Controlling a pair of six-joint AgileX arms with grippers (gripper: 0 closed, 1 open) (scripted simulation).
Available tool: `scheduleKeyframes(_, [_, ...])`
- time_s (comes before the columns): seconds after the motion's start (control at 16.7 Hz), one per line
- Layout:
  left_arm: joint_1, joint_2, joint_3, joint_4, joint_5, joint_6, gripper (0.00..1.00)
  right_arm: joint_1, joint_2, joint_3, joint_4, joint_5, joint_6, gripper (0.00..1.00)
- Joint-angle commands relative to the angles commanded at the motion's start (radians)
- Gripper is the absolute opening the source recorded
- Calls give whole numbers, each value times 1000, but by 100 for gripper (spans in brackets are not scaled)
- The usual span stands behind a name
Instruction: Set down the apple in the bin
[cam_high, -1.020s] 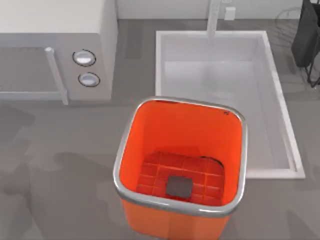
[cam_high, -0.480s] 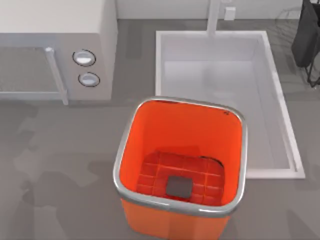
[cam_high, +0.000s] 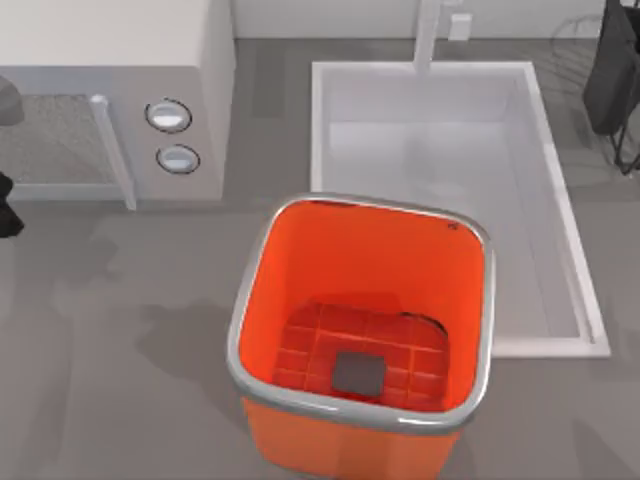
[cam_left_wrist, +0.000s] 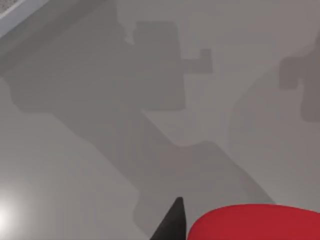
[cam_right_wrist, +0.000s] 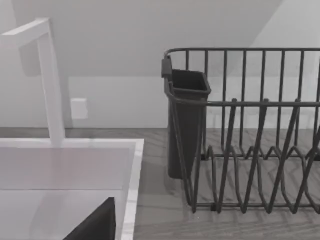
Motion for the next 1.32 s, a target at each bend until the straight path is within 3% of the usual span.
scheduleKeyframes(0.54, [-785, 341, 415, -241, -226, -14, 0, 0, 0, 0, 0, 0, 0, 100])
scheduleKeyframes(0.72, [-965, 413, 517, -291, -298, -25, 0, 0, 0, 0, 0, 0, 0, 100])
scheduleKeyframes(0.9, [-1049, 445, 569, -313, -341, -35, 0, 0, 0, 0, 0, 0, 0, 100])
scheduleKeyframes(1.32, [-1035, 433, 550, -314, -376, -11, 0, 0, 0, 0, 0, 0, 0, 100])
